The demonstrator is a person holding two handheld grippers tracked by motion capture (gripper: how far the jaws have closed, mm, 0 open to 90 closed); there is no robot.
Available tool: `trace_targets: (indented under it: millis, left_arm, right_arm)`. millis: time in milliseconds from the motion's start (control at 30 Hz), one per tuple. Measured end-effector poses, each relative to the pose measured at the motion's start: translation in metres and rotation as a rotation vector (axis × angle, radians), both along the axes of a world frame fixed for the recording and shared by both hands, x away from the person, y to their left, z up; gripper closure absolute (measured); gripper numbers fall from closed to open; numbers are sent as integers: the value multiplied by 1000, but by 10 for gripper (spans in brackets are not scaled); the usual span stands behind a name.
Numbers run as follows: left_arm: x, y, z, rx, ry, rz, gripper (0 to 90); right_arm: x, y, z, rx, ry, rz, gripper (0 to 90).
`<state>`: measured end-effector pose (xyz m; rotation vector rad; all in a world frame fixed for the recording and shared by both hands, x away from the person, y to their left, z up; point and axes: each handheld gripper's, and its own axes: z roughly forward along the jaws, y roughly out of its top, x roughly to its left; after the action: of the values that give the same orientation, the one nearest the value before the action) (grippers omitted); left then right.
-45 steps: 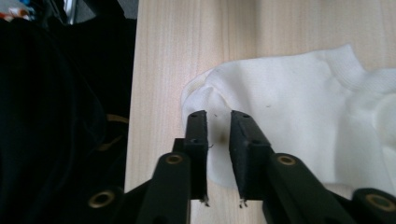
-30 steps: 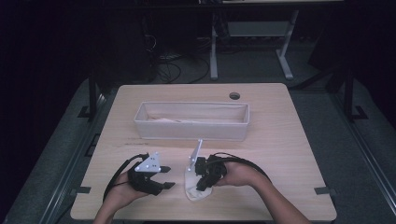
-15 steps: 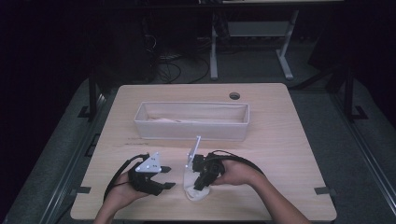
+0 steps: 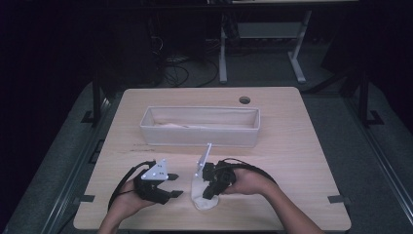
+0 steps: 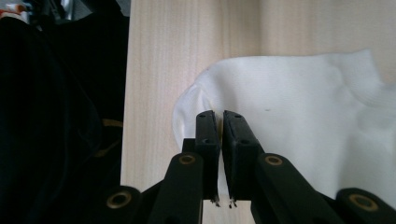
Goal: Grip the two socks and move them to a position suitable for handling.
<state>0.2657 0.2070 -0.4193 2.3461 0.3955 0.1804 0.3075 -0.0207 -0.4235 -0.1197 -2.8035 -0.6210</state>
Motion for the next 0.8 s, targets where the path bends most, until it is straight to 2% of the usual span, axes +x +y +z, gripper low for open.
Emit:
trace_targets:
  millis: [267, 333, 400, 467, 533, 600, 733, 800]
  left_arm:
    - [-1, -1, 0, -2, -1, -5, 444]
    - [-1, -2, 0, 1, -2, -12, 445]
    - [-2, -4, 1, -3, -4, -19, 451]
    - [-2, -7, 1, -5, -1, -24, 455]
    - [-2, -9, 1, -2, 1, -33, 463]
    - [-3, -13, 1, -3, 3, -44, 474]
    - [-4, -19, 0, -2, 10, -77, 521]
    - [-5, -23, 0, 1, 10, -95, 543]
  right_arm:
    - [-1, 1, -19, 0, 21, -18, 840]
    - [0, -1, -17, 13, 24, -32, 814]
    - [3, -6, -10, 45, 4, -51, 817]
    - [7, -12, -5, 55, -20, -79, 830]
    - [13, -17, -4, 52, -49, -110, 842]
    - [18, -21, -7, 39, -55, -134, 846]
    - [22, -23, -20, 4, -47, -161, 853]
    - [23, -25, -23, 18, -37, -171, 855]
